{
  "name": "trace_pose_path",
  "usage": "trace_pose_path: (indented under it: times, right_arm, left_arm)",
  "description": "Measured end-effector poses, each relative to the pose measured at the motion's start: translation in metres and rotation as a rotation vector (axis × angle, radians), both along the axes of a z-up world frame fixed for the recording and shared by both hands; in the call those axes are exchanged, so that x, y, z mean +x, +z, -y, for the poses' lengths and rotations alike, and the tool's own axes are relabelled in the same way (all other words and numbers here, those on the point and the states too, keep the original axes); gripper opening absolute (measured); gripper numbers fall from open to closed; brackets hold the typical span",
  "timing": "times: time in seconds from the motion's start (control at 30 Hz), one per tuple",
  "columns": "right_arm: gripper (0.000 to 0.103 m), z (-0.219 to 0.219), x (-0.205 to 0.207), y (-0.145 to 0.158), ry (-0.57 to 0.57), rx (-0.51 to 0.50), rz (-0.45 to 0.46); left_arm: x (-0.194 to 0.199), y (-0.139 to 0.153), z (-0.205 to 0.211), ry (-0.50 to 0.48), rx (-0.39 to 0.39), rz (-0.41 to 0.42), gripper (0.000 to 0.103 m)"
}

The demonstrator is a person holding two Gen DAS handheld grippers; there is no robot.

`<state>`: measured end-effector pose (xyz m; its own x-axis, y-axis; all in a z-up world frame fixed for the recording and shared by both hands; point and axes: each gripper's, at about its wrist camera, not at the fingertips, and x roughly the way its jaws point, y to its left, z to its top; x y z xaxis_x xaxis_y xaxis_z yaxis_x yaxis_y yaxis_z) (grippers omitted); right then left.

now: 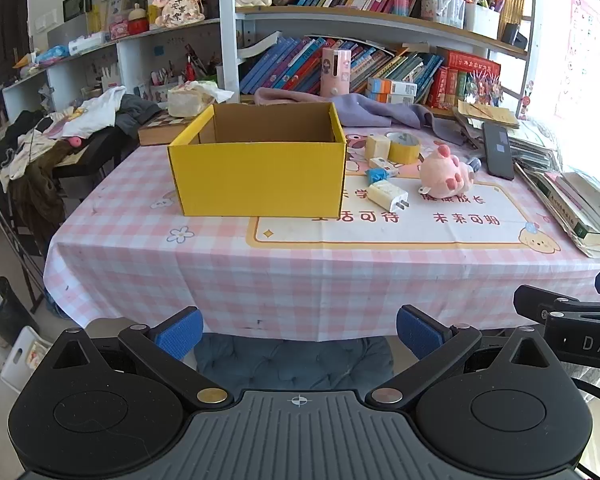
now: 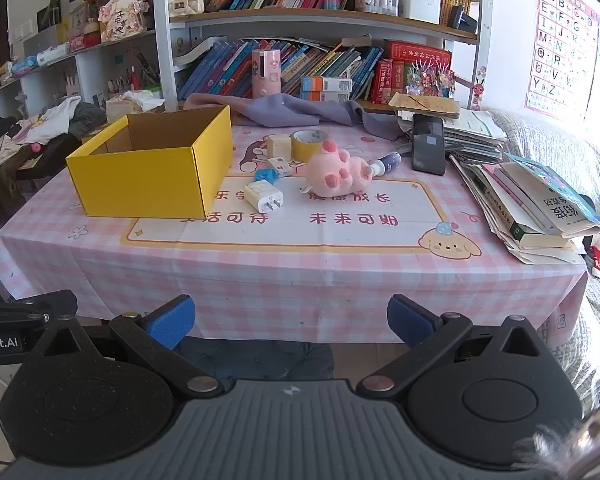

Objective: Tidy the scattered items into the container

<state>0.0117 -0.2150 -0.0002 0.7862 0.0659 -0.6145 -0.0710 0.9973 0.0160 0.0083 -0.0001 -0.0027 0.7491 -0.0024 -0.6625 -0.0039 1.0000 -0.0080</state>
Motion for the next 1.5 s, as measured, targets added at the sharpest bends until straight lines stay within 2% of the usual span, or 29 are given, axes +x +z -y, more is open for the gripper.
trace_pose_path:
  times: [1.5]
  right_arm:
    - [0.103, -0.007, 0.012, -0.006, 0.002, -0.023, -0.043]
  left_arm:
    - [0.015, -0.009, -0.004, -0.011, -0.004, -0.052, 0.103]
